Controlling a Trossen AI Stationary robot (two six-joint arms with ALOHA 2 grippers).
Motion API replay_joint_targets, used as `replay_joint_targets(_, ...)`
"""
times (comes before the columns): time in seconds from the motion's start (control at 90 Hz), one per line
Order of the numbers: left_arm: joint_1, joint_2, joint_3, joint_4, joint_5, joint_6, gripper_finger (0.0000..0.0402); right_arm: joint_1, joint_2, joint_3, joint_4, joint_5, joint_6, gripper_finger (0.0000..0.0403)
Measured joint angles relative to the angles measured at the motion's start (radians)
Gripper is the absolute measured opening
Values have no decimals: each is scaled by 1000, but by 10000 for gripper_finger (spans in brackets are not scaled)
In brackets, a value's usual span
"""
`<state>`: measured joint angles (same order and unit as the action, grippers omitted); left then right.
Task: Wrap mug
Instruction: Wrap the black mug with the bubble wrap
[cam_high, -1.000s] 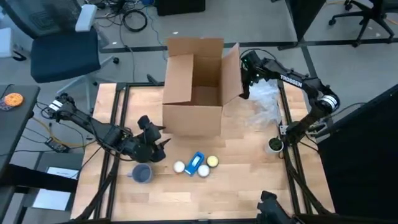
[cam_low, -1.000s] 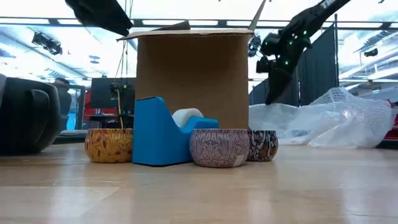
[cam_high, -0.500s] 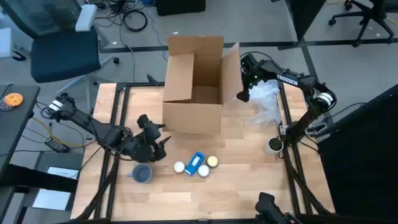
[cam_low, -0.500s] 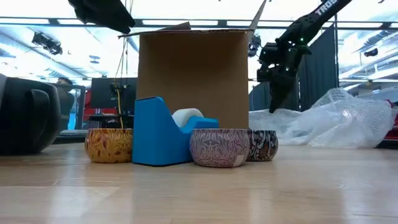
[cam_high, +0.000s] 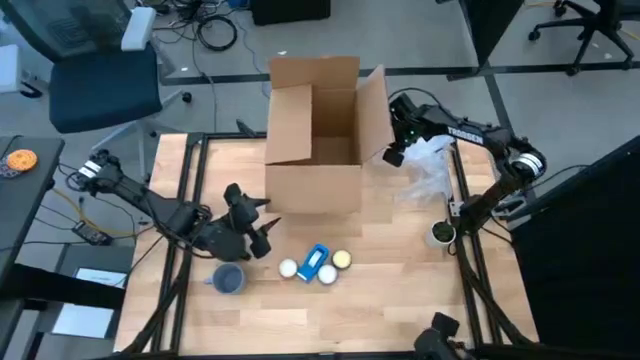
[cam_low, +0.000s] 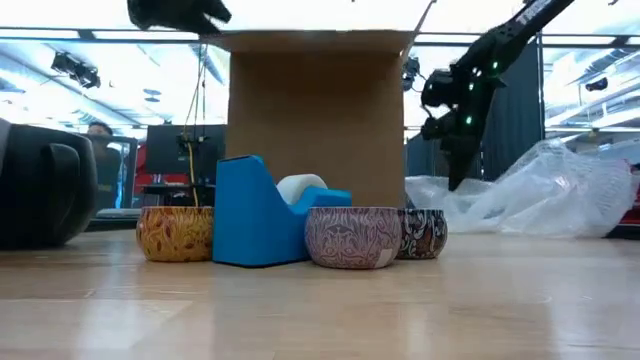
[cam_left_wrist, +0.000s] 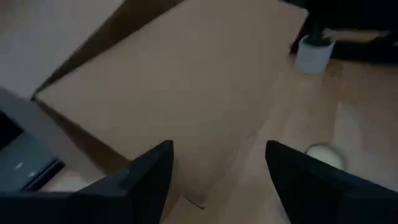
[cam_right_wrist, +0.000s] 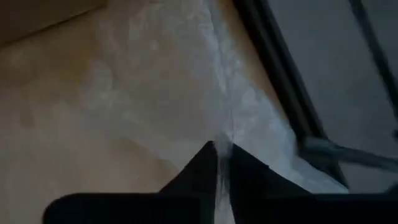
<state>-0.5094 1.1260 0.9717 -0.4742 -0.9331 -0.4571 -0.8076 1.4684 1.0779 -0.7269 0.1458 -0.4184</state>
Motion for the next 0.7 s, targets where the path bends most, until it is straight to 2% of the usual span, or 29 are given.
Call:
replay_joint_targets(0.167,-38,-8,75,103,-1,154,241,97,-226,0,-110,152,12,0)
replay_joint_targets(0.367,-71,-8,121,203,-1,308,241,240,-540,0,-158,147,151,0)
replay_joint_targets(0.489,-101,-8,123,298,11,418,241,343,-705,1,-174,65,268,0)
replay_joint_targets(0.7,-170,-2,124,528,184,663,241,504,-891,1,-107,-289,494,0)
